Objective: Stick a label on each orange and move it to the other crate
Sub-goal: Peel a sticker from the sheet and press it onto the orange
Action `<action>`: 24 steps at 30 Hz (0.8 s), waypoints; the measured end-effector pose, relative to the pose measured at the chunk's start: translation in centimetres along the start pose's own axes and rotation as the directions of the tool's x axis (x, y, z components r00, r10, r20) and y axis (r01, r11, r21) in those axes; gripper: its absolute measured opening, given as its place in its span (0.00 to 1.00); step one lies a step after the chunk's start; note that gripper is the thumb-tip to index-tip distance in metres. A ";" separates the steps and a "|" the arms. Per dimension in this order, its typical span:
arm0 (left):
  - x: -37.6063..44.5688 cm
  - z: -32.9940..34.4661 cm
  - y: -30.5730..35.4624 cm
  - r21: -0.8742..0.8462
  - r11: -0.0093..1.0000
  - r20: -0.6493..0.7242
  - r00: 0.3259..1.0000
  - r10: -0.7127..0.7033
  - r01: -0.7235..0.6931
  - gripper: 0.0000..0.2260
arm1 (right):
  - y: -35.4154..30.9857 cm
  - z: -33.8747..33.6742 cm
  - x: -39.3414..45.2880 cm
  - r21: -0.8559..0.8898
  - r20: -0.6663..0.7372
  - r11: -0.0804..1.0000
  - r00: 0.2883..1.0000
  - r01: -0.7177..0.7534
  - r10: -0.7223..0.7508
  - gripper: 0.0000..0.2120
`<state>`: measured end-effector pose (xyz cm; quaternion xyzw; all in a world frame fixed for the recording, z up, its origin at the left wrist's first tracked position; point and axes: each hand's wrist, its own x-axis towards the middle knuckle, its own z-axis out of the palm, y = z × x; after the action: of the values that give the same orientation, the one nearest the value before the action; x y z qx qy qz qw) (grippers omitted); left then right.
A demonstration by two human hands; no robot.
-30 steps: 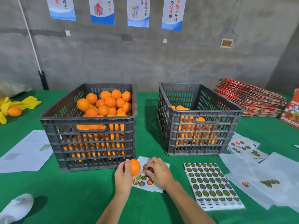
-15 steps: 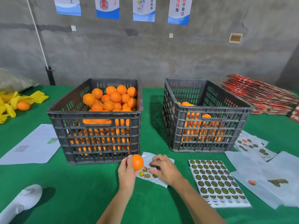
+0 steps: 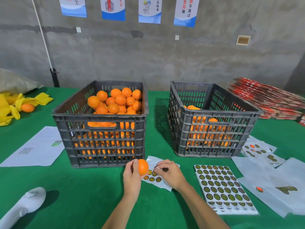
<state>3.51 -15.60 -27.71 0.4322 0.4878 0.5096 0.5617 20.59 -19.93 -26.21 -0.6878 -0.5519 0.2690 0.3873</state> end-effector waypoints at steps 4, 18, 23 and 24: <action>0.2 -0.1 -0.2 -0.002 1.000 -0.006 1.000 -0.002 0.002 0.12 | -0.4 -0.4 0.0 0.121 0.005 0.991 0.998 -0.061 0.061 0.04; -0.6 -0.1 0.5 0.081 0.996 0.029 0.999 0.039 -0.041 0.14 | -1.2 -1.7 -1.0 0.314 -0.099 0.944 0.985 -0.106 0.144 0.06; -1.2 0.1 1.3 0.101 0.991 0.072 0.994 0.085 -0.092 0.11 | -1.6 -1.8 -1.5 0.340 -0.120 0.937 0.984 -0.080 0.128 0.09; -1.2 0.1 1.4 0.105 0.989 0.082 0.992 0.099 -0.107 0.11 | -1.7 -1.9 -1.5 0.333 -0.140 0.941 0.983 -0.068 0.120 0.09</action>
<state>3.42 -16.69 -26.18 0.5061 0.4701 0.4935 0.5285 20.78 -21.68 -23.85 -0.6588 -0.4339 0.3196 0.5250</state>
